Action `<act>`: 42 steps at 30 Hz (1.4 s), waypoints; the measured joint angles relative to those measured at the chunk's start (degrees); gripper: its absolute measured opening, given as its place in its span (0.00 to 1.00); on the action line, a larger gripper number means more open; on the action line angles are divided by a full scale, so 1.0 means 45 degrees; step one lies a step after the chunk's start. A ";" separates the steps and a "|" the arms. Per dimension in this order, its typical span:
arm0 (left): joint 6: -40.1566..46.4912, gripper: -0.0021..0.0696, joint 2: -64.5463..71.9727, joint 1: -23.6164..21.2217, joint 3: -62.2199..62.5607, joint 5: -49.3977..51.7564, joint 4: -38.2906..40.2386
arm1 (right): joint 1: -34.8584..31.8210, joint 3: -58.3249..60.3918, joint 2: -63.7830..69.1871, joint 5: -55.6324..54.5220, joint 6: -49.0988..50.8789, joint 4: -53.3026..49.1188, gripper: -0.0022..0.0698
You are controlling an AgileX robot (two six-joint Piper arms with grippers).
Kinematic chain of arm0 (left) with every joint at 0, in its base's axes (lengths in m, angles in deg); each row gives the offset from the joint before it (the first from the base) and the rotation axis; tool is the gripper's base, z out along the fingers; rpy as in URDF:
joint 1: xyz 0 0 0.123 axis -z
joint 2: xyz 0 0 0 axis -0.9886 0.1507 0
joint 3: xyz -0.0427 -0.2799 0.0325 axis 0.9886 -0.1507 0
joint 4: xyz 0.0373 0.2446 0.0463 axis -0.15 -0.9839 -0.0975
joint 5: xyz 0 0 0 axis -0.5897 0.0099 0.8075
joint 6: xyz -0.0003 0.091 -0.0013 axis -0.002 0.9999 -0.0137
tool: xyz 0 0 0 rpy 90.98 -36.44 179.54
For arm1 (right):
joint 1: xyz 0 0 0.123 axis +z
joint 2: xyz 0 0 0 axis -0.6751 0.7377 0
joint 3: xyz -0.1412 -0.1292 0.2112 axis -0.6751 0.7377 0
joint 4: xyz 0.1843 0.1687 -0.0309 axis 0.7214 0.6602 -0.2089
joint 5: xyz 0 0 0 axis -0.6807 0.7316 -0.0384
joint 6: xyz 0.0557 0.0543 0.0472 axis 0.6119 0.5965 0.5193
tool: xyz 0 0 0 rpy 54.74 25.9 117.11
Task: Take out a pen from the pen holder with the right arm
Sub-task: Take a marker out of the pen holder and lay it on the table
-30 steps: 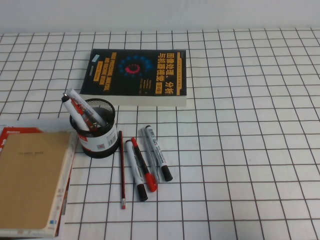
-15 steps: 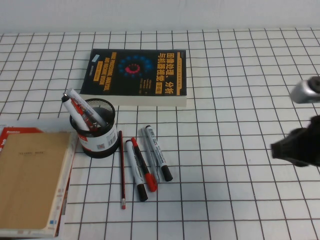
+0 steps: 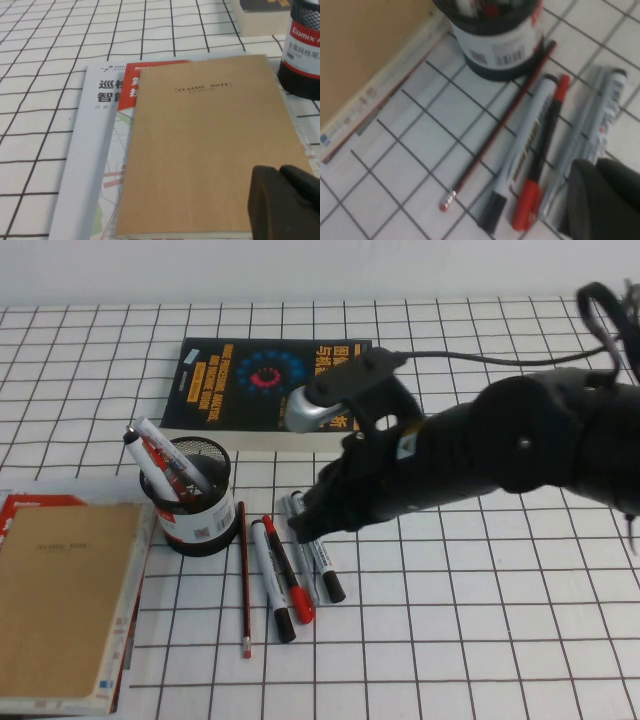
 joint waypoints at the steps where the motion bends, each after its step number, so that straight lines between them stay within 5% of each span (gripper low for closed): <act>1: 0.0000 0.02 0.0000 0.0000 0.0000 0.0000 0.0000 | 0.0202 -0.0308 0.0281 -0.0202 -0.0241 0.0000 0.04; 12: 0.0000 0.02 0.0000 0.0000 0.0000 0.0000 0.0000 | 0.0967 -0.1212 0.1658 -0.3403 -0.1324 0.0047 0.40; 27: 0.0000 0.02 0.0000 0.0000 0.0000 0.0000 0.0000 | 0.1186 -0.1316 0.3079 -0.7557 -0.2223 0.0047 0.43; 42: 0.0000 0.02 0.0000 0.0000 0.0000 0.0000 0.0000 | 0.1815 -0.3586 0.4713 -0.7536 -0.2697 -0.0586 0.43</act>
